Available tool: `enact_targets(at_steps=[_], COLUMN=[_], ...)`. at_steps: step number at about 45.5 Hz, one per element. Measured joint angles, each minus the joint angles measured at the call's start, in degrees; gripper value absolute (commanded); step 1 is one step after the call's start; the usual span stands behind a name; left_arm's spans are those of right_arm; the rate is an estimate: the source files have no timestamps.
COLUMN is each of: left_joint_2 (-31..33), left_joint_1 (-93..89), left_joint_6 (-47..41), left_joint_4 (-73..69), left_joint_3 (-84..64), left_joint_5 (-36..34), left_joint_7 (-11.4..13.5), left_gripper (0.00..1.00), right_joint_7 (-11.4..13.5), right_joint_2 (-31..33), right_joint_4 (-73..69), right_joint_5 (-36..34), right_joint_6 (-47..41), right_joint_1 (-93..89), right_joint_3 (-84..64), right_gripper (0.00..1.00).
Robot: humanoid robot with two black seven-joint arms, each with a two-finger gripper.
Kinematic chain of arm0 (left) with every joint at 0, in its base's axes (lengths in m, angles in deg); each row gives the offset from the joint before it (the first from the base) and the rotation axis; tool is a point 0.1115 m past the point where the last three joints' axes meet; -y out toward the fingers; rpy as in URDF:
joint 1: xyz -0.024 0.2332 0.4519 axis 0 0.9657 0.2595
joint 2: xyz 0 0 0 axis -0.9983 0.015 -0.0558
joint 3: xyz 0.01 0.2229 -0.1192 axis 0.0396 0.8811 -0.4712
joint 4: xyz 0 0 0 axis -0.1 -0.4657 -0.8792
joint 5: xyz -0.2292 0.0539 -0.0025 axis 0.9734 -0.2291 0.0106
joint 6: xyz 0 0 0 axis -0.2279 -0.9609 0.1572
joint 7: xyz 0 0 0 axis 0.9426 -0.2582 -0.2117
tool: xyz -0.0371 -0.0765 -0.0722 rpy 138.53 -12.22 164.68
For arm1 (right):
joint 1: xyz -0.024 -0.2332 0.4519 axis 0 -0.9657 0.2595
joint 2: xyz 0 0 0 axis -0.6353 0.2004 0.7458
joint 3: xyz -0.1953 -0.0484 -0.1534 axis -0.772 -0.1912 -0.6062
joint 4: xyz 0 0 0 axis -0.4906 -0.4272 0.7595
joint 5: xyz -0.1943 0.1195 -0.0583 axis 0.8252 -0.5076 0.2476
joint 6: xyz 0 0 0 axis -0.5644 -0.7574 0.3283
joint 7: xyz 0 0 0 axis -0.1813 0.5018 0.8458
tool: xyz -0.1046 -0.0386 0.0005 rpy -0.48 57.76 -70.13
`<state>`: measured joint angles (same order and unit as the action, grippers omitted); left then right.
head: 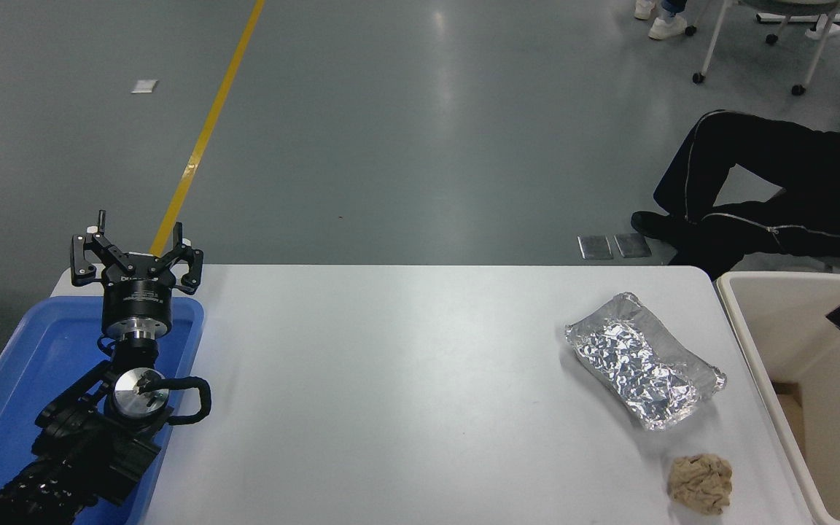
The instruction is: Pick up paper cup place in dustbin
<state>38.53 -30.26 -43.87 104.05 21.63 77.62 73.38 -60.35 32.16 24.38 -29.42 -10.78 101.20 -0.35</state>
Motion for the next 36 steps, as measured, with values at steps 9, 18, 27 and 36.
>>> enact_targets(at_steps=[9,18,27,36], left_joint_2=[0.0,0.1,0.1,0.0], left_joint_1=[0.0,0.0,0.0,0.0], left_joint_6=[0.0,0.0,0.0,0.0], left_joint_4=[0.0,0.0,0.0,0.0], left_joint_3=[0.0,0.0,0.0,0.0], left_joint_5=[0.0,-0.1,-0.1,-0.1], left_joint_7=[0.0,-0.1,-0.1,-0.1], left_gripper=[0.99,0.99,0.99,0.99], right_joint_7=[0.0,0.0,0.0,0.0], right_joint_2=[2.3,2.7,2.3,2.0], right_joint_4=[-18.1,-37.1,-54.3,-68.5], right_joint_5=[-0.1,1.0,7.1,11.8], right_joint_6=[-0.2,-0.3,-0.7,-6.1], right_joint_1=[15.3,30.3,44.3,57.4], right_joint_3=[-12.2,-20.6,-26.3,-32.2], right_gripper=[1.00,1.00,1.00,1.00])
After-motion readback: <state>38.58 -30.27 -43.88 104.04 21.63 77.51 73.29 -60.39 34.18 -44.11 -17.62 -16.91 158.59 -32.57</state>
